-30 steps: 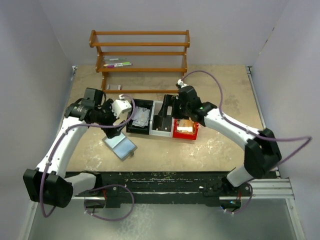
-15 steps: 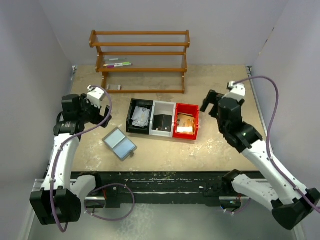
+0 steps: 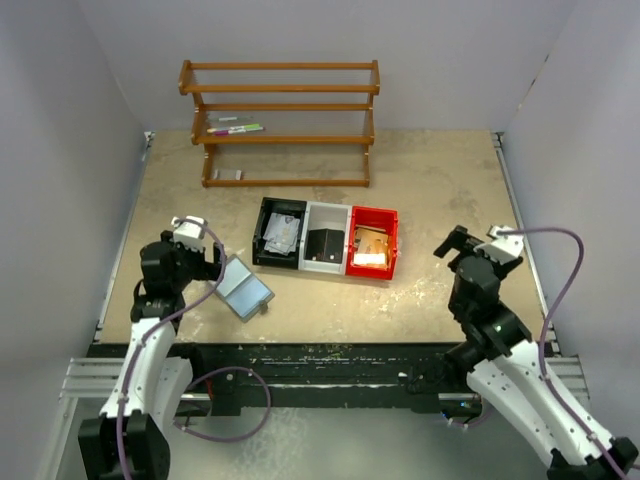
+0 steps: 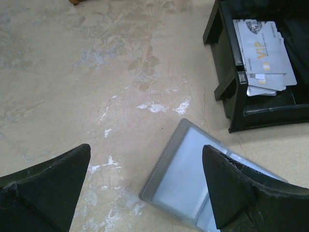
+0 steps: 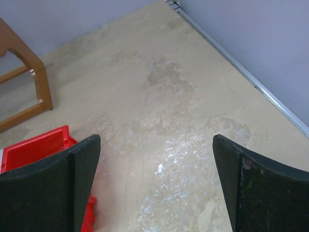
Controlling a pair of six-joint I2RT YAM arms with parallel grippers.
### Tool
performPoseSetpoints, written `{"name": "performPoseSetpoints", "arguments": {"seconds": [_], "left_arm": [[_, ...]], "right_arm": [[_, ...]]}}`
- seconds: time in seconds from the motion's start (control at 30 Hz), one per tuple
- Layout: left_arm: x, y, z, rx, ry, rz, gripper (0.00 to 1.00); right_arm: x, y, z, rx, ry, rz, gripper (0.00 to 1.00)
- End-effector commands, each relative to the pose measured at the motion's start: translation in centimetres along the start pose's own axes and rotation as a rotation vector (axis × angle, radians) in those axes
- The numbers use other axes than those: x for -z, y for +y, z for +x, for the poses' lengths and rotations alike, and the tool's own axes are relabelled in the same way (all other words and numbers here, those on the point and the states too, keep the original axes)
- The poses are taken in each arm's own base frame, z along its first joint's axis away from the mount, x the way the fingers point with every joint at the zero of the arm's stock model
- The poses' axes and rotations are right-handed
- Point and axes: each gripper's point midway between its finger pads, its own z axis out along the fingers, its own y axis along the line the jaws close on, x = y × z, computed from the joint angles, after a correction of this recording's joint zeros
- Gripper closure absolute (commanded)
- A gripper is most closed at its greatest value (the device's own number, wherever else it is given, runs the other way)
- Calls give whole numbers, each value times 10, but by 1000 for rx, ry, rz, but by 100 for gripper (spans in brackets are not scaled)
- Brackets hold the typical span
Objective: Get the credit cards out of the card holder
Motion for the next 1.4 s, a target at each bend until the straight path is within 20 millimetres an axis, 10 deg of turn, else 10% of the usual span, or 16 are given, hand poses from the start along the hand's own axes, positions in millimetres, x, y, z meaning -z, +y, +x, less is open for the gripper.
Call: {"name": "performPoseSetpoints", "arguments": {"seconds": [0.0, 0.37, 0.53, 0.73, 0.9, 1.03, 1.37], "left_arm": [[6, 5, -41, 18, -222, -41, 1], [16, 6, -18, 15, -262, -92, 1], [12, 10, -7, 17, -228, -113, 1], [11, 30, -1, 72, -183, -226, 1], [13, 27, -3, 63, -198, -211, 1], [13, 31, -2, 77, -193, -234, 1], [17, 7, 8, 20, -329, -136, 1]], "right_arm": [[5, -28, -23, -90, -193, 67, 0], [-3, -23, 11, 2, -170, 17, 0], [-6, 14, 27, 173, -164, -200, 0], [-4, -28, 21, 43, -195, 8, 0], [5, -8, 30, 121, -241, -189, 0], [3, -36, 29, 27, -253, -39, 0], [-7, -4, 53, 123, -221, -170, 1]]}}
